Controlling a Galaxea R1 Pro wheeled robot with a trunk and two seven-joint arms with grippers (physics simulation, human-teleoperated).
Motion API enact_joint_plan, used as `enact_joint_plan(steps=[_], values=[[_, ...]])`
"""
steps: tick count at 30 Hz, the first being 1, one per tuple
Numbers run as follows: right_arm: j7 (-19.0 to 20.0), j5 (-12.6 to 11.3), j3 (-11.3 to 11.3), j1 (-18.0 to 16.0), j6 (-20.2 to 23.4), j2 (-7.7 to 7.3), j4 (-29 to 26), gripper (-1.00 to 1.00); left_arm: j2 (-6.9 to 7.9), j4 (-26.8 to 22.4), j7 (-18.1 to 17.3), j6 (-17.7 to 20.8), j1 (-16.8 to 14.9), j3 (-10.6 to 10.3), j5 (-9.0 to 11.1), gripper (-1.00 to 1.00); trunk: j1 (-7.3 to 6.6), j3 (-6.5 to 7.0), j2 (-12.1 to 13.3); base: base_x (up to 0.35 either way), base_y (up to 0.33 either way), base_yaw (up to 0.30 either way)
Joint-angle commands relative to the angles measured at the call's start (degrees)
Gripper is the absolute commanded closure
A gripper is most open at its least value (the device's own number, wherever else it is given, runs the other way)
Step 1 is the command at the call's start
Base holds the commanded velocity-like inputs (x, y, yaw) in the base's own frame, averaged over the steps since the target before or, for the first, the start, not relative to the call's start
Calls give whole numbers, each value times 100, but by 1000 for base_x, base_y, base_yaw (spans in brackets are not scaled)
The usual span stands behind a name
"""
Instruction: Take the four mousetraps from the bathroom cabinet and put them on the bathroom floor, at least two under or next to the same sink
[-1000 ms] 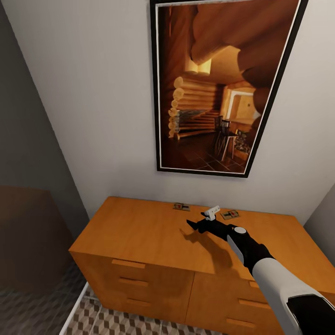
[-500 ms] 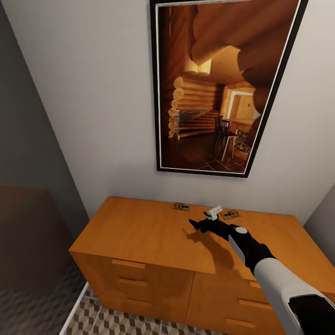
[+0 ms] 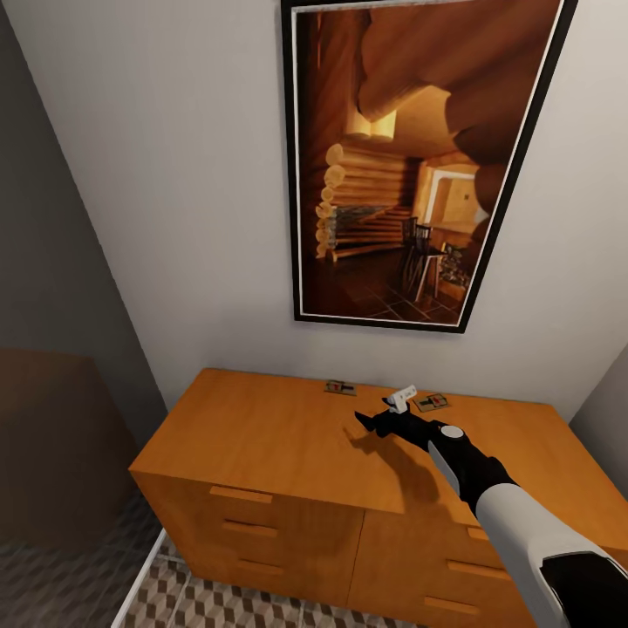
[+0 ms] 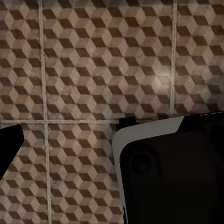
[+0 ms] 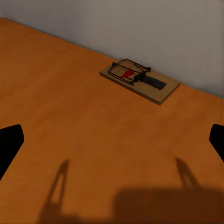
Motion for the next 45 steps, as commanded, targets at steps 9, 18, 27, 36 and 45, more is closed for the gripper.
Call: enact_joint_plan(steps=[9,18,27,36,45], values=[[-7,-22,44,-7,-26,1,6,-100,-4,25,-23,-35,-9,-48,53,-100,3,-12,-12,0,0,0],[-10,-21,45,-7,-26,5,6,-100,-4,25,-31,-35,-9,-48,49,-100,3,-12,-12,55,0,0],[-5,-21,45,-7,-26,5,6,-100,-4,25,-31,-35,-9,-48,48,-100,3,-12,-12,57,0,0],[-4,-21,45,-7,-26,5,6,-100,-4,25,-28,-35,-9,-48,47,-100,3,-12,-12,4,0,0],[-4,-21,45,-7,-26,9,6,-100,-4,25,-30,-35,-9,-48,48,-100,3,-12,-12,0,0,0]])
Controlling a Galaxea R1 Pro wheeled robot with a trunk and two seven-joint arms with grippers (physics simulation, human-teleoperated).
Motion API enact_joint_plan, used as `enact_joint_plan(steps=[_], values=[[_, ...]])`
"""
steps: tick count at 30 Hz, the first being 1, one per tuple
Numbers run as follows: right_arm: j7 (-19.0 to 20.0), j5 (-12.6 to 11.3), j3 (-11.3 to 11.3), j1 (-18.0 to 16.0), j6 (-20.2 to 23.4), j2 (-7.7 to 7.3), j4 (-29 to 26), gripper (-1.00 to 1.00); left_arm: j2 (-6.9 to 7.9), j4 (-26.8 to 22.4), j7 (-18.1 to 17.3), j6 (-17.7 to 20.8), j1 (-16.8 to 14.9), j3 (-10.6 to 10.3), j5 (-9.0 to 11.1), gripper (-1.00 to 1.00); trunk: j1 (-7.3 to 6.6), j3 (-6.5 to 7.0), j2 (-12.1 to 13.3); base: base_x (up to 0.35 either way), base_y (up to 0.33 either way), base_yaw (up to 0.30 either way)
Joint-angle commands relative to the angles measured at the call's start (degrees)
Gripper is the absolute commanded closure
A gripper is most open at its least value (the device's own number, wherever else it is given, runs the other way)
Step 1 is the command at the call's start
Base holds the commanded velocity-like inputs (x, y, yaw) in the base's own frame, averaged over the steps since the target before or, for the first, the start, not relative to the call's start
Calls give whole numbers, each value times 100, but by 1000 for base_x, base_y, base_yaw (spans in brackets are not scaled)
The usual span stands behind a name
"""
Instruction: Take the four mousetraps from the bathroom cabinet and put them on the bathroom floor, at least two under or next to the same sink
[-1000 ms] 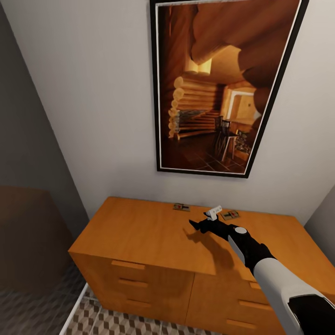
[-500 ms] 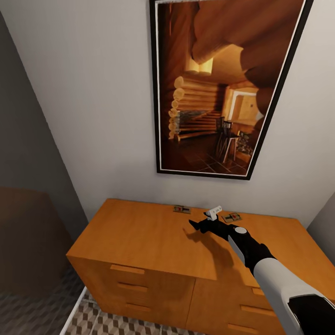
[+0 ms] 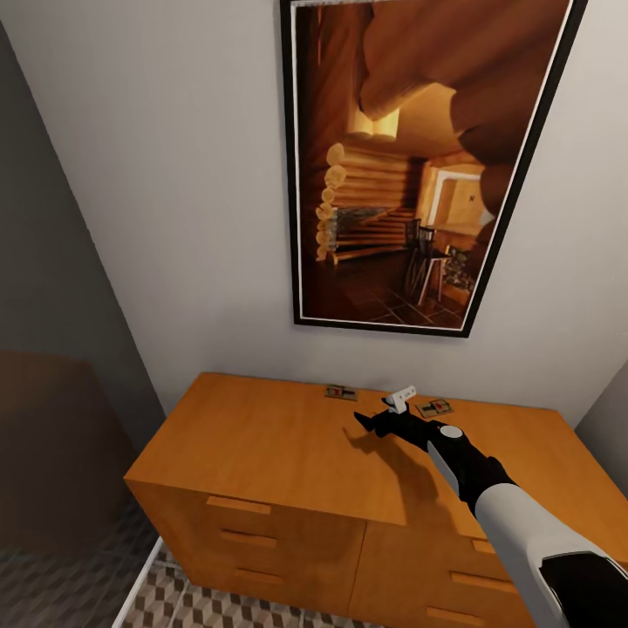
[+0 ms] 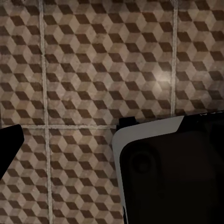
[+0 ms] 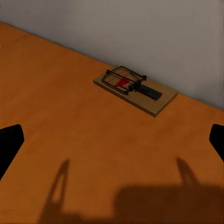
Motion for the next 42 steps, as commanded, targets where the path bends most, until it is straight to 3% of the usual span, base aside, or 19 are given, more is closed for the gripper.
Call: enact_joint_plan(steps=[1,42], values=[[-3,-26,36,-7,-26,-6,6,-100,-4,22,-24,-35,-9,-48,55,-100,3,-12,-12,5,0,0],[-12,-26,45,-7,-26,12,6,-100,-4,22,-23,-35,-9,-48,56,-100,3,-12,-12,17,0,0]])
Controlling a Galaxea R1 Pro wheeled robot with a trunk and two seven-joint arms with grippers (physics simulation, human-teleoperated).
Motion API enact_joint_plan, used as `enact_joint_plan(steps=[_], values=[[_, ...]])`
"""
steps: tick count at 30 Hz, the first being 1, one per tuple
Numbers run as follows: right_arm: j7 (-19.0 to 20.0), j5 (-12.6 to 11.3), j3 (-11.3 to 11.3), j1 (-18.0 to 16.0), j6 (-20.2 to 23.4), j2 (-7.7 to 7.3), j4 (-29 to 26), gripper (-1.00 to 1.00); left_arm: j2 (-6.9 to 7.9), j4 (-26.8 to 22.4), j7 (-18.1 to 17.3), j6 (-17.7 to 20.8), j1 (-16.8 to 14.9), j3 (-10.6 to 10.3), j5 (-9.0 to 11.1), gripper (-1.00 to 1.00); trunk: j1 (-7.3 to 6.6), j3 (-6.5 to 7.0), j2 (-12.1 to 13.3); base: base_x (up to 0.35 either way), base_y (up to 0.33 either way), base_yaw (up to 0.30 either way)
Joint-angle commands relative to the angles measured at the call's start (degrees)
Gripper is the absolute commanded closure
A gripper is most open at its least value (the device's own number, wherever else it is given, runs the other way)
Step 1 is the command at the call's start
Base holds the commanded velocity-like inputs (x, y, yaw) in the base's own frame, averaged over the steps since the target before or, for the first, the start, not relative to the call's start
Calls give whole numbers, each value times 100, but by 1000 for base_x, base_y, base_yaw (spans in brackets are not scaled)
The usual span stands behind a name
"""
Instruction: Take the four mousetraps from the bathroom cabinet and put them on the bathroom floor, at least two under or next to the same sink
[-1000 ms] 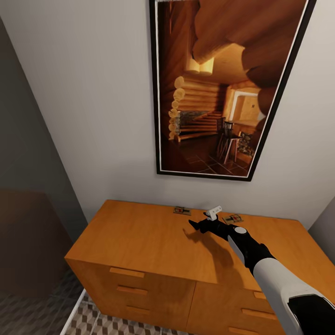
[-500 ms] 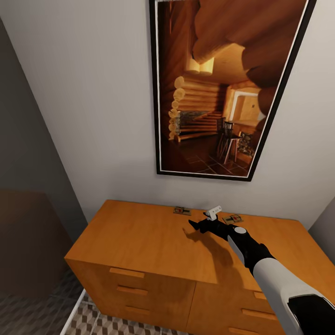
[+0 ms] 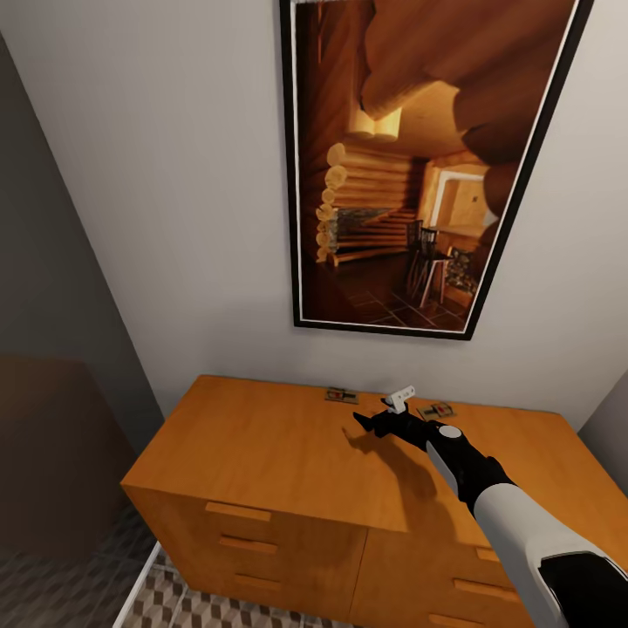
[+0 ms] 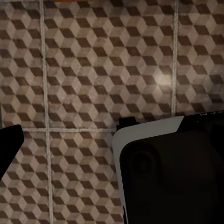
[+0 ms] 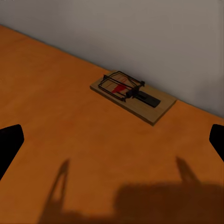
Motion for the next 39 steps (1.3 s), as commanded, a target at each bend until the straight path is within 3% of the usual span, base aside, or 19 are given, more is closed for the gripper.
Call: enact_joint_plan(steps=[1,21,39], values=[[-3,-26,36,-7,-26,-5,6,-100,-4,22,-22,-35,-9,-48,55,-100,4,-12,-12,74,0,0],[89,-43,37,-7,-26,-18,3,-100,-4,25,-24,-35,-9,-48,58,-100,4,-19,-12,48,0,0],[93,-44,36,-7,-26,-20,-3,-100,-4,25,-25,-35,-9,-48,59,-100,4,-127,-12,0,0,0]])
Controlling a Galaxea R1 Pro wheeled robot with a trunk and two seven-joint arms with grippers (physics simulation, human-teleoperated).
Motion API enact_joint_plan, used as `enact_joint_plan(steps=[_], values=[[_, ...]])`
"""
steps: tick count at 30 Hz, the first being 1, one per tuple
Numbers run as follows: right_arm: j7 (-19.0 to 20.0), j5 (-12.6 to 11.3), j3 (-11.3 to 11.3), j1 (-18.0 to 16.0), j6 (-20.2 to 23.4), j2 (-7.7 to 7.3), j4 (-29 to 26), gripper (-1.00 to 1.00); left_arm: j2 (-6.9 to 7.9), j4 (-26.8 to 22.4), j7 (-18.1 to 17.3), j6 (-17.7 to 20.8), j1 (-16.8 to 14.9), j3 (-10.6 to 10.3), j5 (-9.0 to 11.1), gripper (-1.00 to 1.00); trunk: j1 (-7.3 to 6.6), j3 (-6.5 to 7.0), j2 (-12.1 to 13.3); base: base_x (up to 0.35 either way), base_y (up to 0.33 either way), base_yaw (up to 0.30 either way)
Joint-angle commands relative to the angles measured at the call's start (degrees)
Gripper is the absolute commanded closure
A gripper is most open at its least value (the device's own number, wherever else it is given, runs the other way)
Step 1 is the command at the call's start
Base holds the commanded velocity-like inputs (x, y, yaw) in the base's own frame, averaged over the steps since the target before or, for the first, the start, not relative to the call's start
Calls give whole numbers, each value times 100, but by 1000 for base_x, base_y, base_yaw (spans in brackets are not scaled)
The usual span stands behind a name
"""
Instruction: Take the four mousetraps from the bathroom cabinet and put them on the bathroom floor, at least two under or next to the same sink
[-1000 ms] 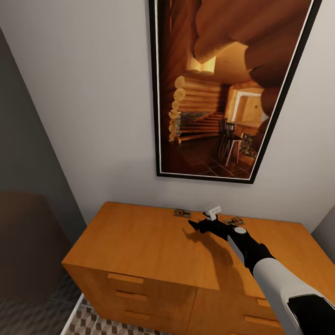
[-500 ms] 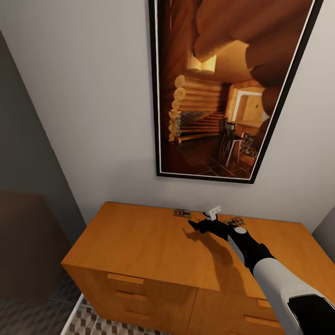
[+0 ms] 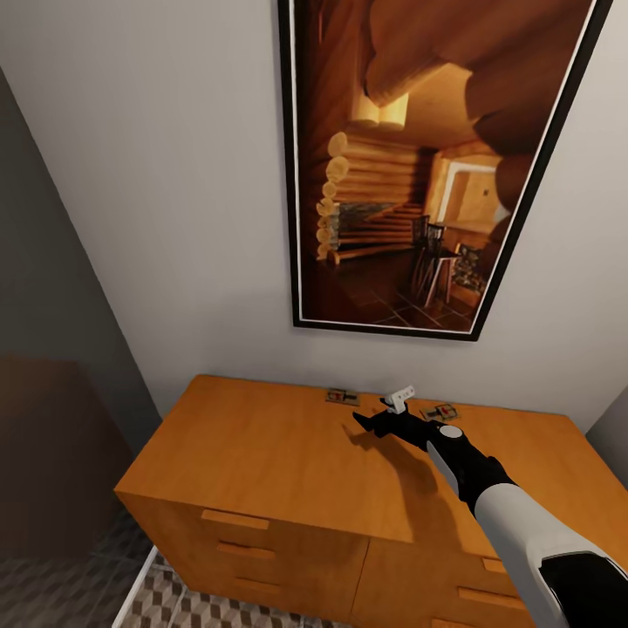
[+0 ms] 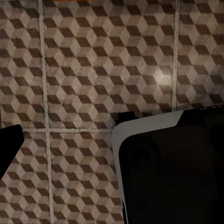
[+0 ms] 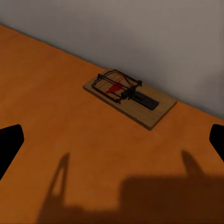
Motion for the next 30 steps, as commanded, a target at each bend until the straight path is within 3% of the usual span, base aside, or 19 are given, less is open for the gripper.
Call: enact_joint_plan(steps=[1,19,30], values=[[-4,-28,37,-7,-26,-7,6,-100,-4,23,-23,-35,-9,-48,54,-100,3,-14,-12,0,0,0],[-48,-17,45,-7,-50,37,15,-100,-4,23,-23,-39,-9,-48,55,-100,3,-20,-12,0,0,0],[-406,-18,40,-8,-52,134,15,-100,-23,26,-23,-35,-9,-48,50,-100,3,-20,-12,0,0,0]])
